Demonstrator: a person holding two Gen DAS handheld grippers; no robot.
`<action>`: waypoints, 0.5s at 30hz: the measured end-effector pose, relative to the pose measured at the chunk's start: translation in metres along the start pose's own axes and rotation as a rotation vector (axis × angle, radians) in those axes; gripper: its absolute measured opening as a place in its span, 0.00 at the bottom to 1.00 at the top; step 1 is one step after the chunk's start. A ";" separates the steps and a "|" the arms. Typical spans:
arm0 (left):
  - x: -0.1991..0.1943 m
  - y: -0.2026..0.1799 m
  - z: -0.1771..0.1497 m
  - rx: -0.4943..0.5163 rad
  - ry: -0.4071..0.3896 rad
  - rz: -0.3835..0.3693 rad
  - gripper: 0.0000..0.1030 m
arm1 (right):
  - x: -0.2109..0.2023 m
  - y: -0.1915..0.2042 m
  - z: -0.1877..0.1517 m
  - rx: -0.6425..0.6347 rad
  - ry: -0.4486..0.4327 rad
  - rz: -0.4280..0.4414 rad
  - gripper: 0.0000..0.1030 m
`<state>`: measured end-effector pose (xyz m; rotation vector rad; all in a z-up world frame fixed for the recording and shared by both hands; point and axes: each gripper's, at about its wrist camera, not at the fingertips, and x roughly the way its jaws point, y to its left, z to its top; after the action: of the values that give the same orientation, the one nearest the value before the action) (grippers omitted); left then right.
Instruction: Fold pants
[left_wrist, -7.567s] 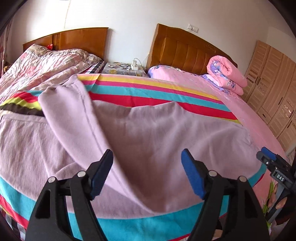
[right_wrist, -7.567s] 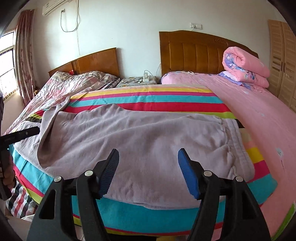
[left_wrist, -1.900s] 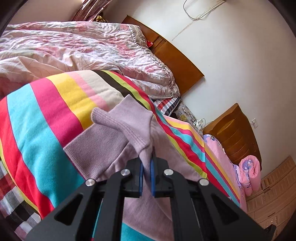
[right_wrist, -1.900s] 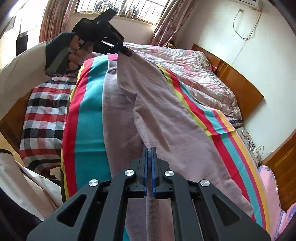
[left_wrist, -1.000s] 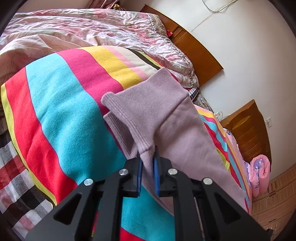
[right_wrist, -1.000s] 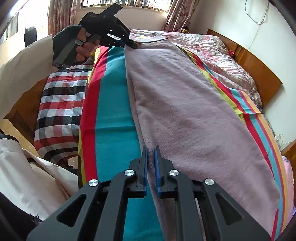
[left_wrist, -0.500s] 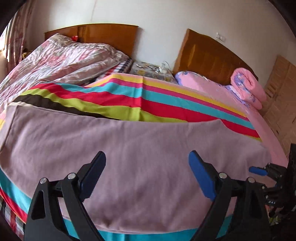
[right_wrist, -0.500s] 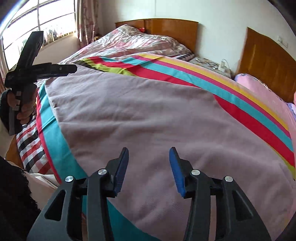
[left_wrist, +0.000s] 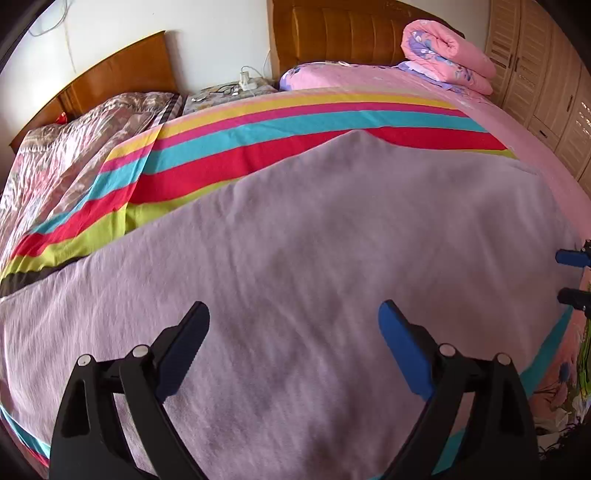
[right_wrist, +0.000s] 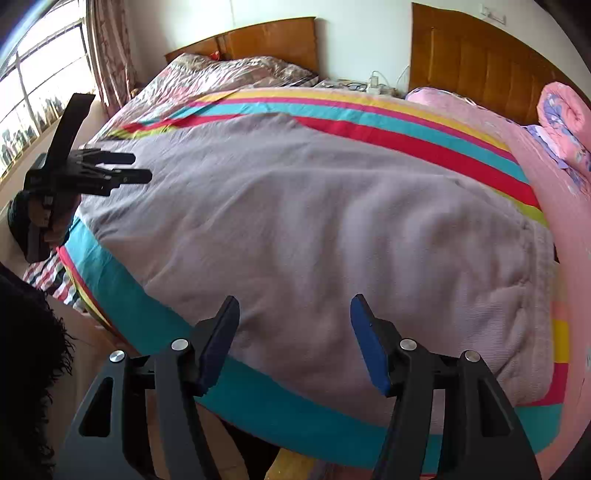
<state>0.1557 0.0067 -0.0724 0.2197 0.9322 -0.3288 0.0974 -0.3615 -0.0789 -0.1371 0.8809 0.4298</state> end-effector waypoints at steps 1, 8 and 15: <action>-0.003 -0.013 0.010 0.036 -0.017 -0.012 0.90 | -0.008 -0.014 0.003 0.051 -0.042 0.010 0.58; 0.045 -0.110 0.065 0.222 -0.017 -0.113 0.91 | 0.007 -0.068 0.013 0.090 -0.009 -0.180 0.59; 0.089 -0.114 0.070 0.170 0.048 -0.131 0.99 | -0.005 -0.086 -0.012 0.059 0.051 -0.152 0.59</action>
<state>0.2147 -0.1383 -0.1098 0.3242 0.9692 -0.5261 0.1219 -0.4441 -0.0879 -0.1607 0.9258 0.2589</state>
